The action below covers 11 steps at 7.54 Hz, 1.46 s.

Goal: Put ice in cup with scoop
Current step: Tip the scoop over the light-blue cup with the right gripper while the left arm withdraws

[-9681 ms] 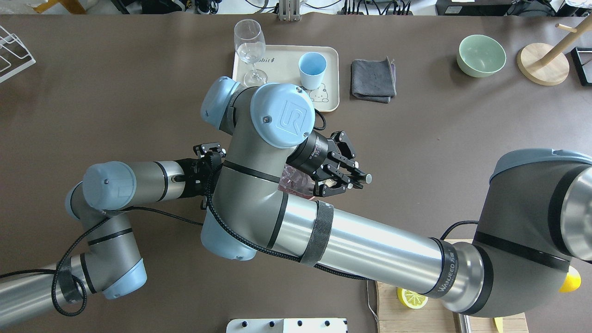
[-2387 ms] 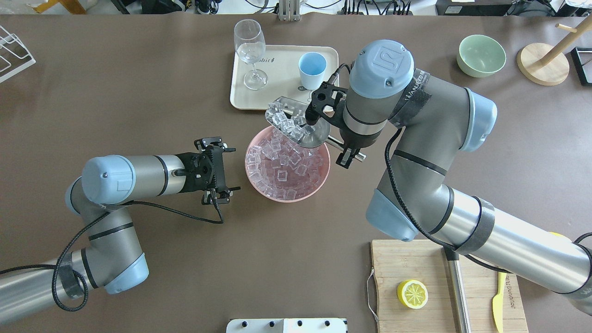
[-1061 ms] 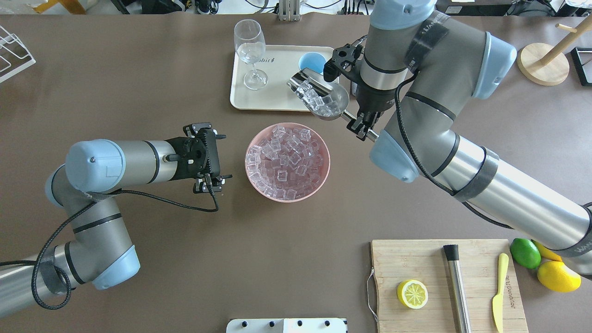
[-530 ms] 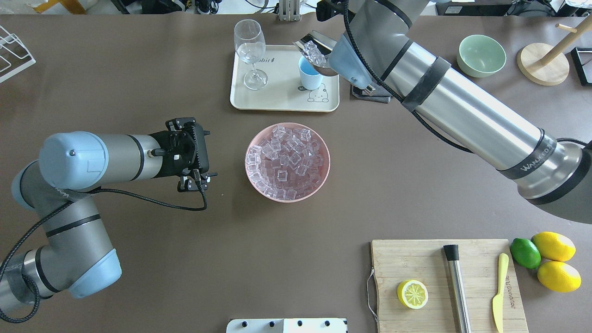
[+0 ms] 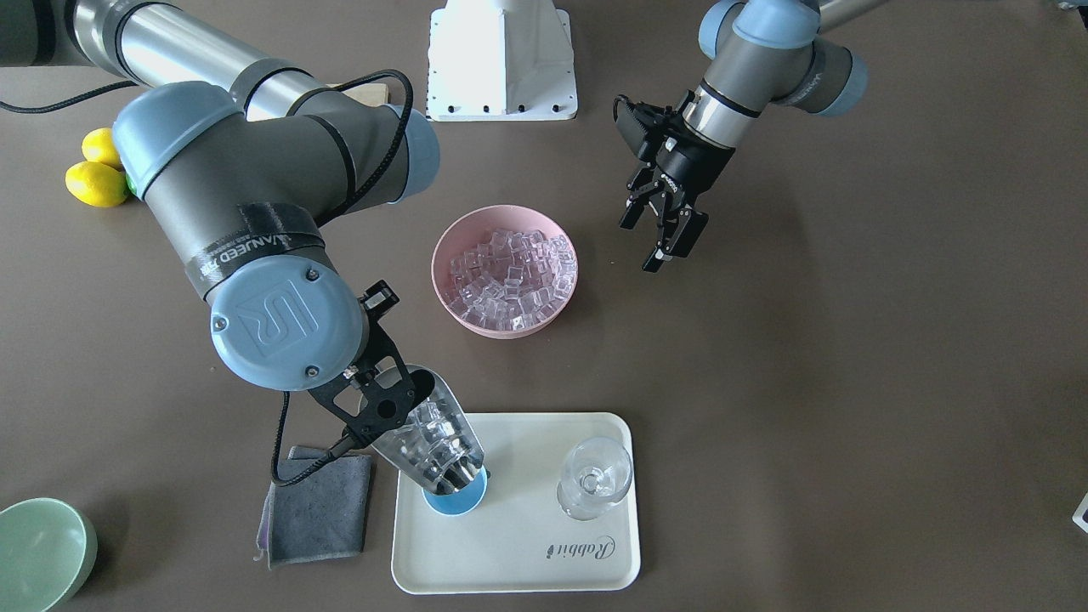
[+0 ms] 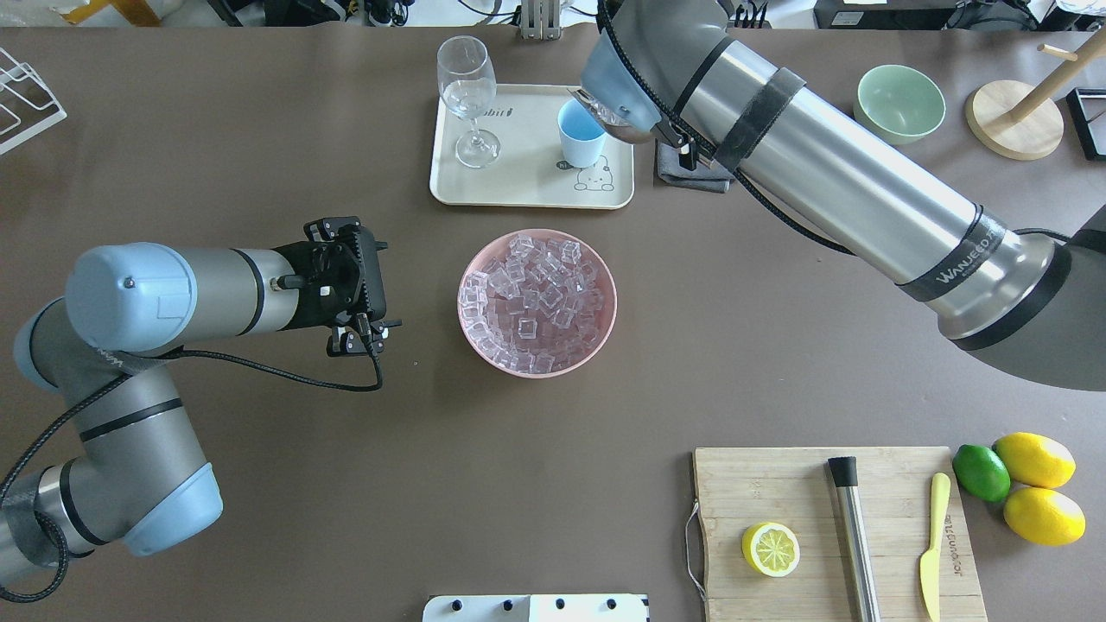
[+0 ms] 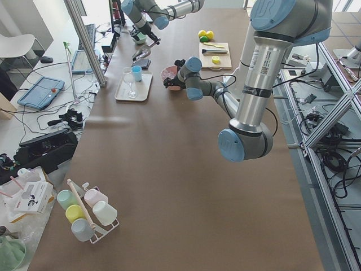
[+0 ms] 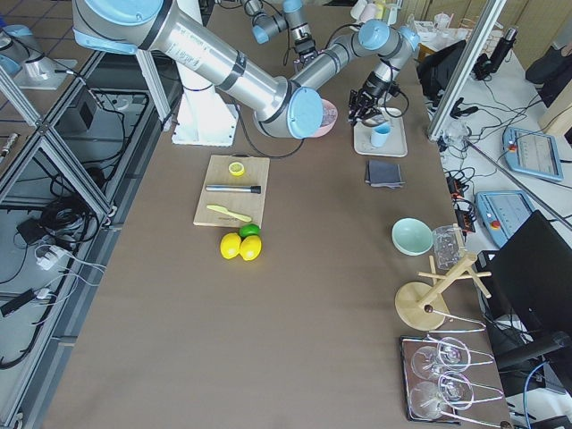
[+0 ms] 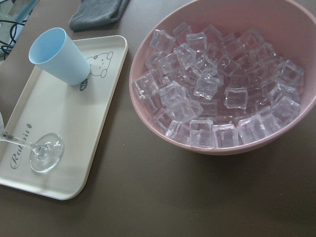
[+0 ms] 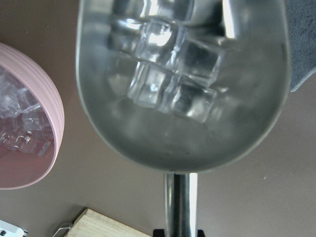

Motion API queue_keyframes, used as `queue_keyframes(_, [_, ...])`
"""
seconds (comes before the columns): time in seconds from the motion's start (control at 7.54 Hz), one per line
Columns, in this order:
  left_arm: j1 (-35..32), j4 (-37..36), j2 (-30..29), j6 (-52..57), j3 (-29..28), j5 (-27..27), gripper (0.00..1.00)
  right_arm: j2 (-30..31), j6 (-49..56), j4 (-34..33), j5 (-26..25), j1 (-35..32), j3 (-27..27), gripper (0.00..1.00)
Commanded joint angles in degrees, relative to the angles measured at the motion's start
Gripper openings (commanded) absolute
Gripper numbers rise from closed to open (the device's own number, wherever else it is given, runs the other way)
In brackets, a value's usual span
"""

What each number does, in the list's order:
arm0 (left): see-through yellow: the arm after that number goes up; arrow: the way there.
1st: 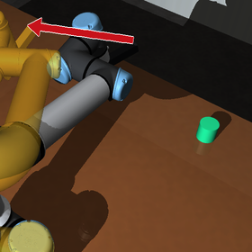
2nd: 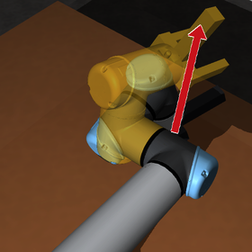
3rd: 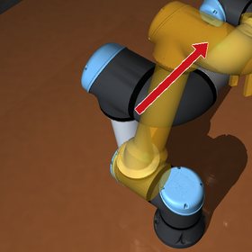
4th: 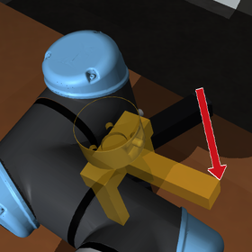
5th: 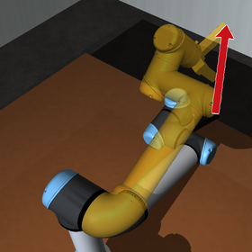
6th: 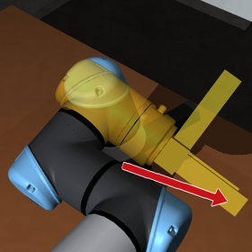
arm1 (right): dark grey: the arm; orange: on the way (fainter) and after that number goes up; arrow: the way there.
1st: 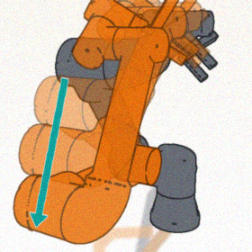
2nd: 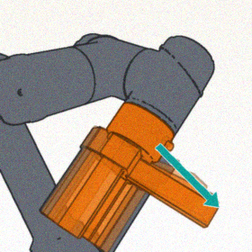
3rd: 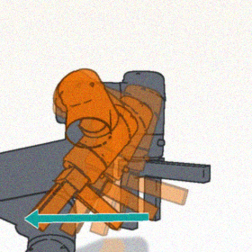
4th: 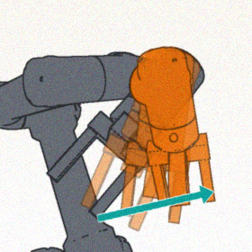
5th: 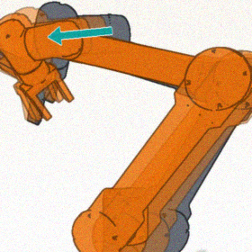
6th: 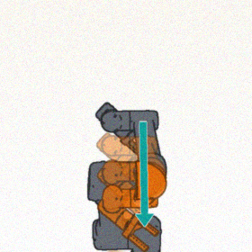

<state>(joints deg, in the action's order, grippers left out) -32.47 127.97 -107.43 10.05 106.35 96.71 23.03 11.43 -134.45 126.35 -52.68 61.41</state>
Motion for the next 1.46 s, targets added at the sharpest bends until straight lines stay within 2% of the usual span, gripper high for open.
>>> queue_keyframes(0.0, [-0.8,0.0,1.5,0.2,0.5,0.2,0.98,-4.0,0.4,-5.8,-3.0,0.2,-3.6,0.00])
queue_keyframes(0.13, [-0.7,0.4,2.2,0.3,0.6,0.3,0.98,-5.7,0.4,-5.8,-4.1,0.2,-6.4,0.00])
queue_keyframes(0.4, [-0.8,0.6,2.7,0.3,0.9,0.3,0.98,-5.9,0.5,-5.9,-4.4,0.7,-7.2,0.00])
queue_keyframes(0.8, [-0.8,-2.3,4.8,0.2,4.1,0.0,0.98,-6.3,4.0,-11.3,-7.5,3.1,-6.7,0.00])
queue_keyframes(1.33, [-3.3,-6.6,7.8,0.1,6.2,-0.1,0.98,-6.5,4.8,-11.5,-7.3,3.3,-6.2,0.00])
